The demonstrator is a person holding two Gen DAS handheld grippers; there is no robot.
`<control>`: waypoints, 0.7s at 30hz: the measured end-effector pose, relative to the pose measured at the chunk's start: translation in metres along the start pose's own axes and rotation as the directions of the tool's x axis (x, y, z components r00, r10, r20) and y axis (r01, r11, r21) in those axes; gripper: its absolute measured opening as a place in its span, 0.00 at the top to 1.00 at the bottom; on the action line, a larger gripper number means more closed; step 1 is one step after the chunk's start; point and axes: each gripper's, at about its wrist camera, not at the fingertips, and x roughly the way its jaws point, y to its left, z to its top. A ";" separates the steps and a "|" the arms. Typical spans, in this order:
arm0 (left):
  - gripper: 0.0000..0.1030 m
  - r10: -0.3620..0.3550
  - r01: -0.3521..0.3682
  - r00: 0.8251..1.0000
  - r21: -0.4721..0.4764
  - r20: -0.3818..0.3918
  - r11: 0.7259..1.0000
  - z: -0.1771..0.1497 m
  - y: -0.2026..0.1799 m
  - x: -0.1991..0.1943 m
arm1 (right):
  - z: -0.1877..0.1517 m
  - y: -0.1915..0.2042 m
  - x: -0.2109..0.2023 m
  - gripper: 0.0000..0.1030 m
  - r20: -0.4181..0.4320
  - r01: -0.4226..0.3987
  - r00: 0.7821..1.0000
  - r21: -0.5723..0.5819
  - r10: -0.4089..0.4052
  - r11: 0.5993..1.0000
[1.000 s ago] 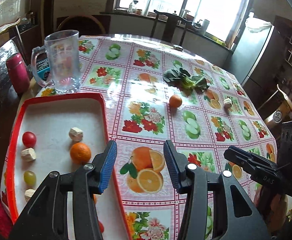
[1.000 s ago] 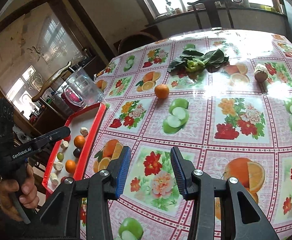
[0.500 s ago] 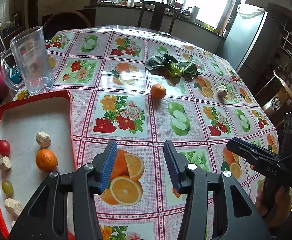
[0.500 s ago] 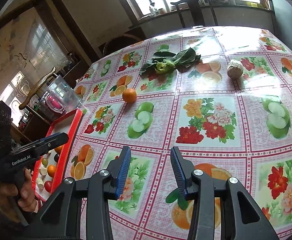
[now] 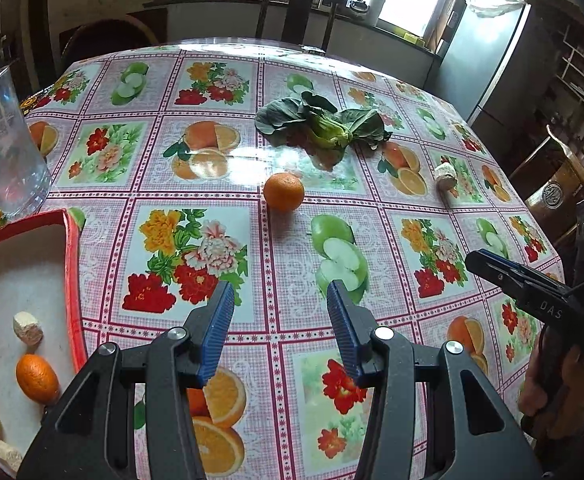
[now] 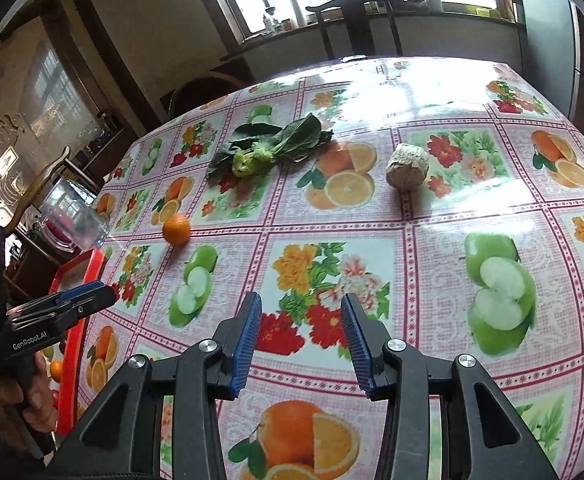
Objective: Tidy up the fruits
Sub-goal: 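Move both open tools over the table toward the orange and beige block, then grasp the orange with the left tool while the right tool grasps the beige block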
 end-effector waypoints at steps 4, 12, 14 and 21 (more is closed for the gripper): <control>0.53 0.007 -0.007 1.000 -0.009 -0.013 1.000 0.013 0.002 0.020 | 0.017 -0.017 0.012 0.57 0.000 0.037 0.999 0.014 -0.037 0.999; 0.52 0.023 -0.023 0.999 0.014 -0.022 1.000 0.040 -0.002 0.058 | 0.051 -0.038 0.037 0.48 0.015 0.118 0.993 0.018 -0.118 0.993; 0.52 0.034 -0.034 0.999 0.020 -0.024 0.999 0.047 -0.003 0.068 | 0.058 -0.041 0.043 0.48 0.023 0.135 0.991 0.015 -0.136 0.991; 0.52 0.038 -0.037 0.998 0.031 -0.040 0.999 0.055 -0.007 0.088 | 0.071 -0.053 0.068 0.49 0.017 0.180 0.983 0.028 -0.181 0.983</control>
